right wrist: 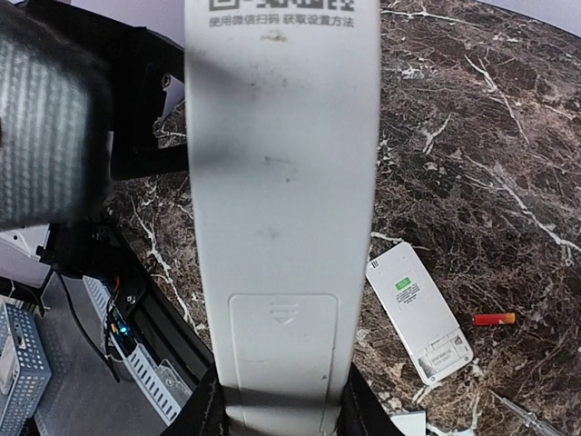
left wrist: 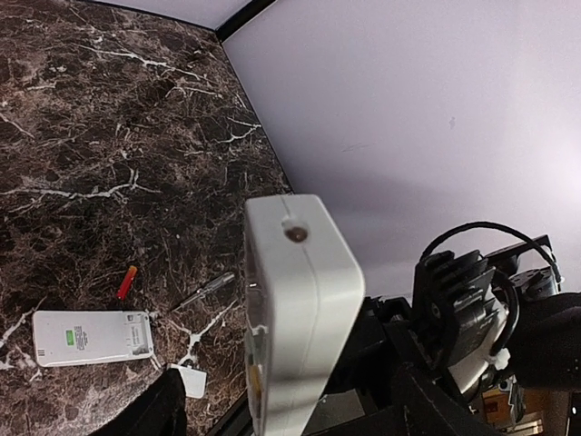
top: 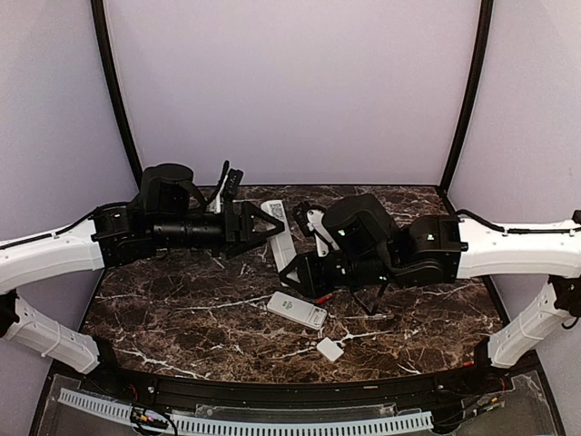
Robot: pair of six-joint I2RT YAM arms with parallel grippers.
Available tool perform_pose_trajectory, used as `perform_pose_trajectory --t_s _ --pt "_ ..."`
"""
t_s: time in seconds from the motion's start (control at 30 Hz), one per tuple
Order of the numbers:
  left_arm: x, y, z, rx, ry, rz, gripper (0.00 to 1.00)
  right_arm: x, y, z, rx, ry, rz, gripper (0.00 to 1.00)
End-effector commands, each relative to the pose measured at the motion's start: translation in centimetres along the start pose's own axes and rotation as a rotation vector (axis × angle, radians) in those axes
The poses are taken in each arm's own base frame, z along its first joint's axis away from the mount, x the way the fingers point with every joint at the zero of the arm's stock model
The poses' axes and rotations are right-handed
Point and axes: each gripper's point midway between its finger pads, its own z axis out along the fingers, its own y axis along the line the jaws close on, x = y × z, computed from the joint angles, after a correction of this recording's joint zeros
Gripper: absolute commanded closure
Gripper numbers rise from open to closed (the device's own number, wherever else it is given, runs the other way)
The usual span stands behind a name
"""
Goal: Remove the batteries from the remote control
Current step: Pass from the right arm to the left
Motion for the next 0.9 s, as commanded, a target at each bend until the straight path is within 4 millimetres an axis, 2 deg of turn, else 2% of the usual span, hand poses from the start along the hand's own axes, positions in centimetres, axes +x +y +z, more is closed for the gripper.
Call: perform_pose_trajectory --t_s 0.0,0.33,0.87 --pt "0.0 0.3 0.0 -0.028 -0.001 -0.036 0.26 -1.7 1.6 -0.7 -0.032 -0.040 -0.016 0.96" --pt "-0.3 0.3 0.6 -0.015 -0.014 -0.060 0.51 -1.6 2.0 0.2 -0.008 -0.020 -0.060 0.96" --pt "0.0 1.2 0.5 -0.058 -0.013 -0.076 0.65 -1.3 1.8 0.6 0.028 -0.001 -0.078 0.96"
